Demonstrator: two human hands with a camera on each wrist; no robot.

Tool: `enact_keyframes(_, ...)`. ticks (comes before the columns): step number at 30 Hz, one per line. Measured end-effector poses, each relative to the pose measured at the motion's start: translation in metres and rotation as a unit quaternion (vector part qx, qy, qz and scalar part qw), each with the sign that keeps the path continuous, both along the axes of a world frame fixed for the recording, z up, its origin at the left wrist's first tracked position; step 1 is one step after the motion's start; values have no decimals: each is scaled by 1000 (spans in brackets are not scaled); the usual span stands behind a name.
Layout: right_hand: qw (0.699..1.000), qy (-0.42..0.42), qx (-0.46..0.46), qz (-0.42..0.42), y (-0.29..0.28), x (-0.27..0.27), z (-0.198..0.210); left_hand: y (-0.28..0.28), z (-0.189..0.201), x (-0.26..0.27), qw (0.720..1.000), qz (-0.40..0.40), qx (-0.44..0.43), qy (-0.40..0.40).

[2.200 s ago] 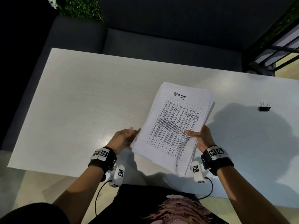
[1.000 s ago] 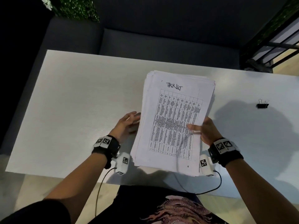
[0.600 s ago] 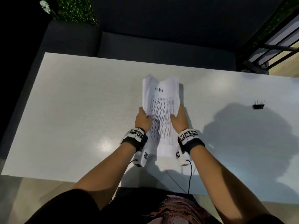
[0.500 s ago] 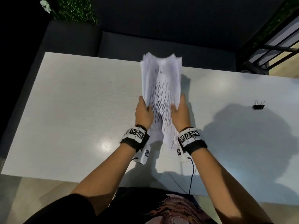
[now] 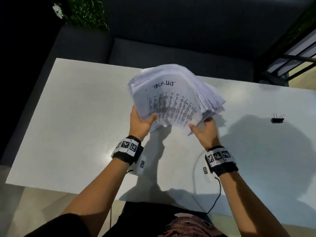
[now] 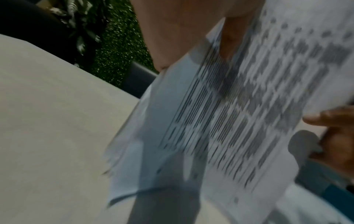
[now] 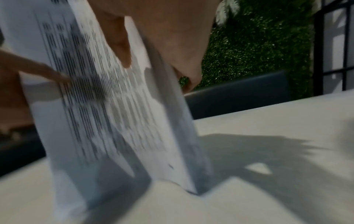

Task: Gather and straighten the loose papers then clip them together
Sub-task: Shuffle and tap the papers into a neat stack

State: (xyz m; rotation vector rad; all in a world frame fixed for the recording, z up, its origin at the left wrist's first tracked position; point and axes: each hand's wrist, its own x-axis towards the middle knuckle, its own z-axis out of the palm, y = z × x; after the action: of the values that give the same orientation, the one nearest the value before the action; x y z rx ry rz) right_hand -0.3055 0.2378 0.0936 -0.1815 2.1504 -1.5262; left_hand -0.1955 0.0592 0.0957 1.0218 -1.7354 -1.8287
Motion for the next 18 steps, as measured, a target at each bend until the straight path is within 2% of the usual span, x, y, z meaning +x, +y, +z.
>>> enact_keyframes(4,997,17,3,-69,-21,-9,22,-9,22,-35,997,32,0,64)
enact_keyframes(8,992,20,-70,-105,-21,-23,39,-18,33,-38,994,27,-10,105)
enact_keyframes(12,982,21,-167,-85,-13,-33,54,-28,39,-29,988,-13,-3,153)
enact_keyframes(15,972,35,-209,-98,-14,-32,61,-28,38,-34,988,-52,-34,142)
enact_keyframes(16,968,14,-218,-120,-14,-31,66,-28,40,-34,988,-58,-46,132)
enact_keyframes(17,966,-23,-232,-112,-12,-33,64,-30,40,-33,988,-63,-54,129)
enact_keyframes(18,963,-21,-252,-95,-10,-36,62,-32,40,-33,987,-74,-51,134)
